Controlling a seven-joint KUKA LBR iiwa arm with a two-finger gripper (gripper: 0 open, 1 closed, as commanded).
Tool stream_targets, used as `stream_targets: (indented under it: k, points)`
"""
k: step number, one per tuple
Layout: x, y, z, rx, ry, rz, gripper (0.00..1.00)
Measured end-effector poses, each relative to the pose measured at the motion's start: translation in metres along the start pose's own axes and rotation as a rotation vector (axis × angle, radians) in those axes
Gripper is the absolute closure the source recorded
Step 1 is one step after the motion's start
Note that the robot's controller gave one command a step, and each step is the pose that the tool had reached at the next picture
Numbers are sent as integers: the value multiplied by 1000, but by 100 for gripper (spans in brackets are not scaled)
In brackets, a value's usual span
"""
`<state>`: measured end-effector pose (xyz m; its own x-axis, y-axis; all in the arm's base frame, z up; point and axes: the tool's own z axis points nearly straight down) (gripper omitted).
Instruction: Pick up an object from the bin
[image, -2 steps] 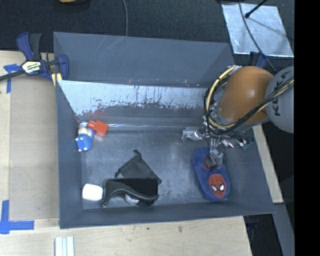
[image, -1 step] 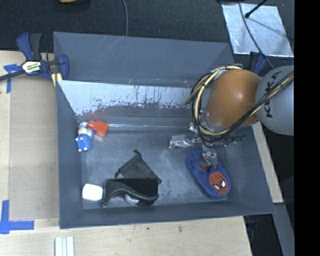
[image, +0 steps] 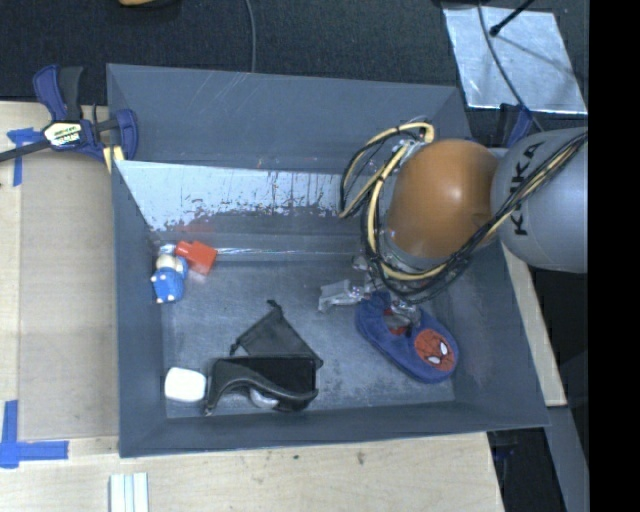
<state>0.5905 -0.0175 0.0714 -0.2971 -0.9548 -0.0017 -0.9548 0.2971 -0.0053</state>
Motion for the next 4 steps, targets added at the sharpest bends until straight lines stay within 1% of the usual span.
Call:
stream_targets:
  k: [1,2,3,4]
  points:
    - [-46,13,0,-3,1,407,0]
    - [-46,11,-2,3,-5,408,100]
    - [-47,9,-19,0,-2,409,100]
    - [-47,8,-28,0,-2,410,100]
